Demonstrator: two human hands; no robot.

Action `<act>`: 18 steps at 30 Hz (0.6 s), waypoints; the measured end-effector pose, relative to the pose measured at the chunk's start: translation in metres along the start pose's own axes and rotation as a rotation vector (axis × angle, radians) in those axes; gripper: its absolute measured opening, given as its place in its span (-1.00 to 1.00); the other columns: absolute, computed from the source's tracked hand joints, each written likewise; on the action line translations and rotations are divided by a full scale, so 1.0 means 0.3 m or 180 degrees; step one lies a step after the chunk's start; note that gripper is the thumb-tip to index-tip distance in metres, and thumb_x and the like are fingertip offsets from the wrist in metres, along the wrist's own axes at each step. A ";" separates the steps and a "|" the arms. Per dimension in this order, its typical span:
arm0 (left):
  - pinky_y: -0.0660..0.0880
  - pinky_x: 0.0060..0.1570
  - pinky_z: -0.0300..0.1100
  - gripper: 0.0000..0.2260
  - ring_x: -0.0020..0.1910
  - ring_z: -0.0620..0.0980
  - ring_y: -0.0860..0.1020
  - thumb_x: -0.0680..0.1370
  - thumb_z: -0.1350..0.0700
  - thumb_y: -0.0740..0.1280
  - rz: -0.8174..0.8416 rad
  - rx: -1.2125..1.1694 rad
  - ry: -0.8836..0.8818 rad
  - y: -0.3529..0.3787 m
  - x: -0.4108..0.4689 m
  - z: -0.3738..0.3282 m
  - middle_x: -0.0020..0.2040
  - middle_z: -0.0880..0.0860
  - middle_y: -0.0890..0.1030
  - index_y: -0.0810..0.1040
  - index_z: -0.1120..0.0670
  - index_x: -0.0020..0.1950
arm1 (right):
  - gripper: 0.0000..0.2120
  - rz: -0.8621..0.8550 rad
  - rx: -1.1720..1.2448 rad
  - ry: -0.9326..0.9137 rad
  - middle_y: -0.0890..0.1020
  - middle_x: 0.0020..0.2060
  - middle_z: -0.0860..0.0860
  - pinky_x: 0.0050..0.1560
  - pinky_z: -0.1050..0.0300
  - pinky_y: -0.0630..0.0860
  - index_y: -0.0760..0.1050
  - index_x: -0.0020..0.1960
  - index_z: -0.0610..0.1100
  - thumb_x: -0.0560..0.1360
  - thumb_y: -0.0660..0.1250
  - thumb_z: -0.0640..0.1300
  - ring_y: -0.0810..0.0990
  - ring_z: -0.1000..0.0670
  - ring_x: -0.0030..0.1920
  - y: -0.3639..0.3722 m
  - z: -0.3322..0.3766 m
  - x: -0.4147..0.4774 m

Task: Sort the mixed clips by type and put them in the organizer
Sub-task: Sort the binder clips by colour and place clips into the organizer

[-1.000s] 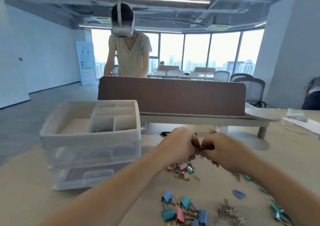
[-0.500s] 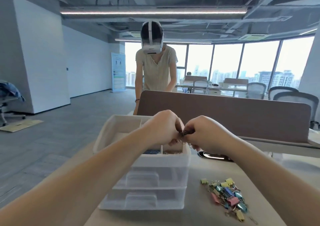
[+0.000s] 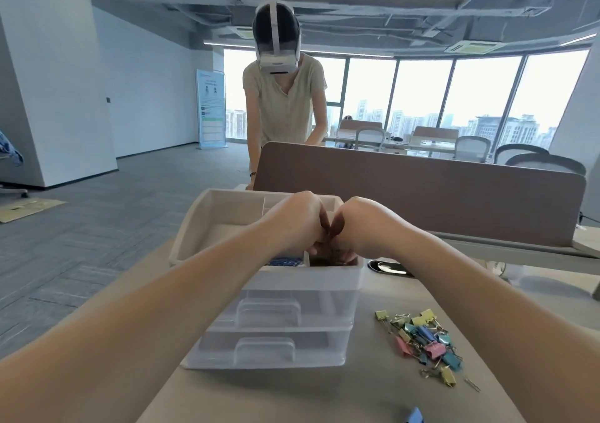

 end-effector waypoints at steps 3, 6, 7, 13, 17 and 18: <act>0.47 -0.13 -0.14 -0.83 -0.24 0.08 0.52 0.57 0.39 0.26 0.0024 0.0105 0.0106 0.001 0.002 0.008 -0.10 0.32 0.63 0.64 0.30 -0.13 | -0.86 0.0055 -0.0177 -0.0078 0.71 -0.26 -0.09 -0.14 0.04 0.61 0.69 -0.16 -0.20 0.44 0.35 -0.22 0.68 -0.13 -0.20 0.001 0.001 0.000; 0.47 -0.11 -0.29 -0.84 -0.16 -0.02 0.58 0.56 0.30 0.32 0.0085 0.0256 0.0146 0.001 -0.014 0.000 -0.03 0.20 0.69 0.69 0.25 0.04 | -0.84 0.0007 -0.0461 -0.0250 0.72 -0.16 -0.08 -0.05 0.06 0.61 0.70 -0.09 -0.15 0.49 0.34 -0.21 0.68 -0.10 -0.08 0.003 -0.001 -0.009; 0.47 -0.18 -0.33 -0.84 -0.22 -0.06 0.60 0.55 0.28 0.32 0.0035 0.0281 0.0161 -0.006 -0.014 -0.004 -0.08 0.17 0.71 0.70 0.22 0.02 | -0.83 -0.0045 -0.0501 -0.0291 0.71 -0.17 -0.07 -0.05 0.06 0.63 0.71 -0.10 -0.13 0.50 0.33 -0.21 0.68 -0.09 -0.09 -0.001 -0.002 -0.010; 0.39 -0.45 -0.47 -0.85 -0.51 -0.15 0.51 0.54 0.24 0.35 -0.0111 0.0327 0.0331 -0.016 -0.030 -0.032 -0.33 0.09 0.66 0.73 0.15 -0.10 | -0.84 -0.0166 -0.0160 -0.0268 0.71 -0.17 -0.09 -0.07 0.02 0.65 0.69 -0.06 -0.17 0.49 0.32 -0.25 0.68 -0.08 -0.17 -0.013 -0.013 -0.022; 0.44 -0.43 -0.44 -0.87 -0.43 -0.08 0.54 0.52 0.27 0.35 -0.0135 0.0277 0.0264 -0.025 -0.043 -0.048 -0.29 0.11 0.67 0.71 0.16 -0.09 | -0.85 -0.0257 0.0409 -0.0258 0.70 -0.23 -0.10 -0.09 -0.03 0.67 0.64 -0.02 -0.25 0.48 0.32 -0.31 0.71 -0.07 -0.21 -0.026 -0.024 -0.044; 0.50 -0.34 -0.38 -0.88 -0.39 -0.08 0.58 0.51 0.26 0.36 -0.0191 0.0329 0.0272 -0.030 -0.049 -0.055 -0.29 0.09 0.68 0.71 0.15 -0.10 | -0.86 -0.0265 0.0403 -0.0257 0.70 -0.24 -0.10 -0.09 -0.03 0.67 0.64 -0.03 -0.24 0.47 0.32 -0.31 0.71 -0.07 -0.21 -0.028 -0.029 -0.051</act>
Point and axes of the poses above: each hand's wrist, its own x-axis towards the middle knuckle, its own y-axis out of the palm, z = x × y, the point moved 3 cm from there along x, towards the middle knuckle
